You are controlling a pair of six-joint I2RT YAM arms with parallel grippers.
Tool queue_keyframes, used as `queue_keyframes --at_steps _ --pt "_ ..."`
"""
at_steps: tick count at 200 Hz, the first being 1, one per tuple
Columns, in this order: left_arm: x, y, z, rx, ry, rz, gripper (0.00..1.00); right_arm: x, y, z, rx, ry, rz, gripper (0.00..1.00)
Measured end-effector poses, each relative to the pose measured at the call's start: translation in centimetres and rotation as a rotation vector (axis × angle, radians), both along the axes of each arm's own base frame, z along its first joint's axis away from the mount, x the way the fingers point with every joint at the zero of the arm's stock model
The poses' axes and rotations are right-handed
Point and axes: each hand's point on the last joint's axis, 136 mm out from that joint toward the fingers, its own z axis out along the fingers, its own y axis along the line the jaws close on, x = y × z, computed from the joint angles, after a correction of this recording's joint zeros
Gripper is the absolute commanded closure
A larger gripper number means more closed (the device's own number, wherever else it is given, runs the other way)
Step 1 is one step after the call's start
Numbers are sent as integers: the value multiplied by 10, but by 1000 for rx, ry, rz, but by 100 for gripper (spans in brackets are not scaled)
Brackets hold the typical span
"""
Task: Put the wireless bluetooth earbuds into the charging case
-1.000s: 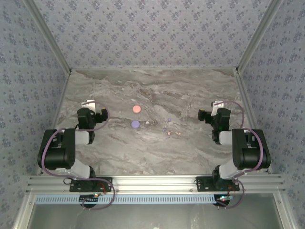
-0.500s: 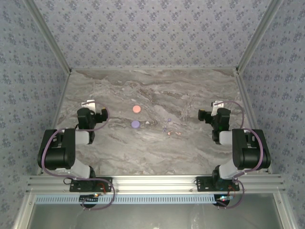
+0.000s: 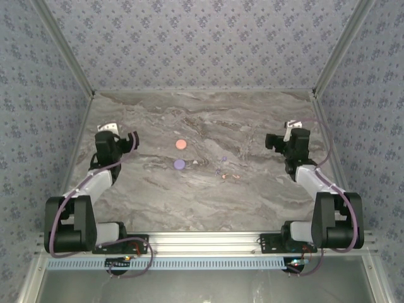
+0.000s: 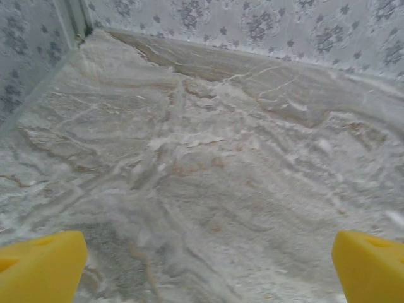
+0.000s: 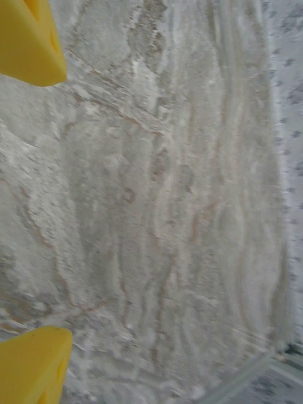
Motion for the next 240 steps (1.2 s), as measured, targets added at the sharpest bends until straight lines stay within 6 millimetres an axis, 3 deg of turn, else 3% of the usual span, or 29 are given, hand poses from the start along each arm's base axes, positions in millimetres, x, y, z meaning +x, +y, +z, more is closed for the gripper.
queue_keyframes --at_steps 37,74,112,181,240 --pt "14 -55 11 -77 125 -98 1 -8 13 -5 59 140 -6 0" --pt "32 -115 -8 -61 350 -196 1 -4 26 -5 105 255 19 0" --pt "27 -166 -33 -2 519 -298 1 -10 48 -6 87 336 70 0" --pt "18 -206 -75 55 719 -389 11 -19 55 -18 90 431 55 0" --pt "22 -224 -95 57 799 -427 20 -22 59 -25 113 466 58 0"
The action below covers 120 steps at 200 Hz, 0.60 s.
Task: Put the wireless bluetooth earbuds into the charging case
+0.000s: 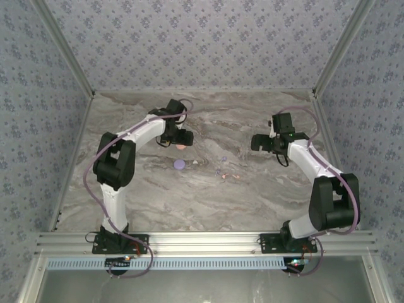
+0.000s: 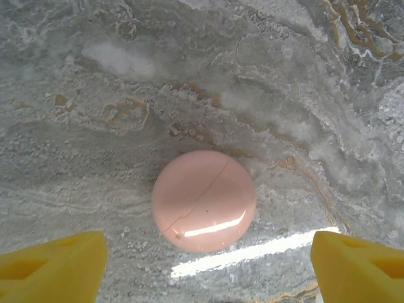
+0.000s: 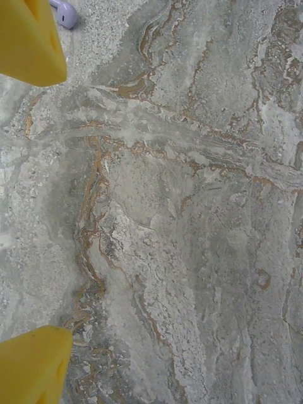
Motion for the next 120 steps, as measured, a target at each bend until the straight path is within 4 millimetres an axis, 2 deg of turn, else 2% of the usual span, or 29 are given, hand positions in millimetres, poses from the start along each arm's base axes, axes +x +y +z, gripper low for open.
queue_keyframes --at_steps 21,78,120 --pt "0 -1 -8 7 21 0 26 -1 1 -1 3 6 2 0" --pt "3 -2 -22 23 57 6 29 -2 1 -1 3 14 3 0" --pt "9 -5 -32 27 69 10 37 -4 1 -2 2 21 5 0"
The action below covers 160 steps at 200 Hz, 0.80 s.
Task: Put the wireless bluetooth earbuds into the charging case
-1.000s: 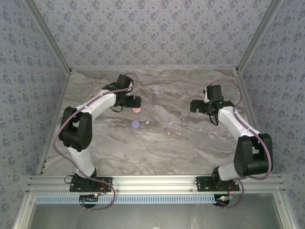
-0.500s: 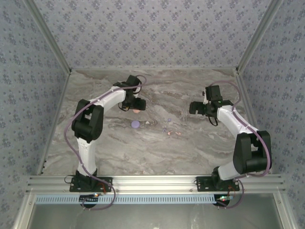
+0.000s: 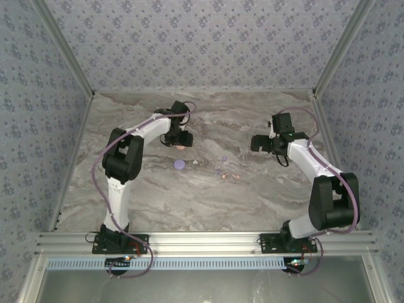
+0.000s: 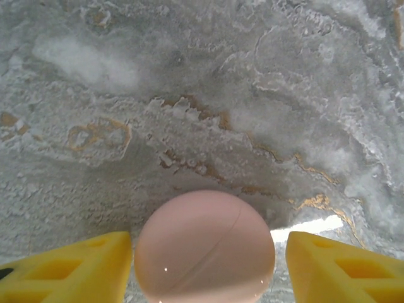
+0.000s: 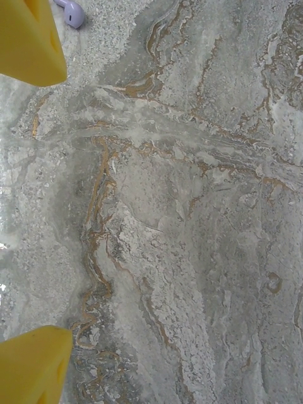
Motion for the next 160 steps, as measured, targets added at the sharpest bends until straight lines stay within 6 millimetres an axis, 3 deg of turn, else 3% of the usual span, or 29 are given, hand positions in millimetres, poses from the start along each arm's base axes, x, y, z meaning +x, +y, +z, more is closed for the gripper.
queue_keyframes --at_steps 43,98,160 --pt "4 -2 3 -4 -3 7 53 -2 0 -1 -2 11 2 0" --pt "5 -12 4 -31 2 -23 52 -4 1 -2 -3 19 5 0" --pt "6 -62 8 -87 -10 -164 52 -5 2 -3 -3 22 6 0"
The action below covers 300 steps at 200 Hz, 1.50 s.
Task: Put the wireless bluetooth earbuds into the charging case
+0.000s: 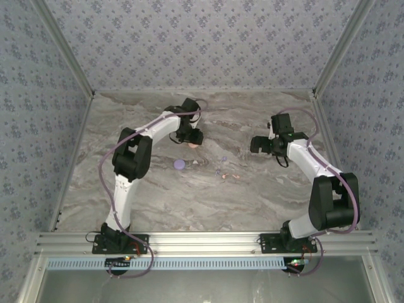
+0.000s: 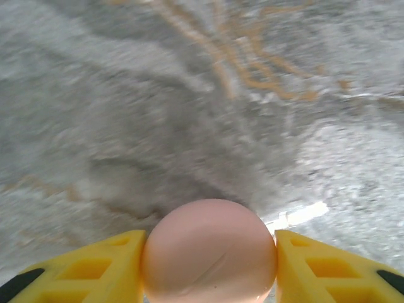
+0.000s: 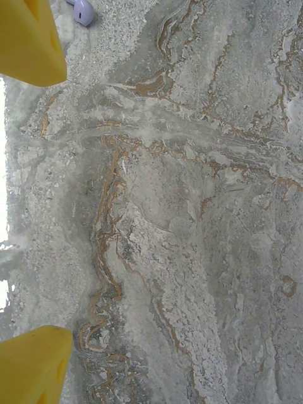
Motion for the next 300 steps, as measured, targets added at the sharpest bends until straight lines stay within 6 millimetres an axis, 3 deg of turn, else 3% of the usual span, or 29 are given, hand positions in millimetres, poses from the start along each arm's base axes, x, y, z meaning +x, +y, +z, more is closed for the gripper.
queue_keyframes --at_steps 54,79,110,129,154,182,203,221,235,264,300 --pt "-8 -42 -1 -24 -5 -132 50 -1 5 -2 28 10 5 0" --pt "-10 -52 -3 -24 -7 -171 42 -2 9 -8 47 34 12 0" --pt "-11 -52 -3 -19 -5 -182 25 -4 19 -16 80 65 38 0" --pt "-10 -51 -2 -16 -10 -177 20 -1 31 -18 99 83 68 0" --pt "-10 -47 9 -27 -21 -160 19 8 53 -20 123 98 122 0" --pt "-15 -26 39 -85 -39 -83 24 23 81 -21 154 119 185 2" --pt "-14 -5 64 -160 -58 6 32 37 103 -20 188 129 232 12" --pt "-15 11 72 -218 -58 86 37 47 122 -21 230 142 274 24" --pt "-20 19 65 -246 -37 138 42 52 134 -23 258 156 295 34" --pt "-41 19 31 -275 51 207 52 63 160 -29 321 187 343 55" --pt "-46 10 21 -349 94 261 52 71 185 -42 394 240 390 61"
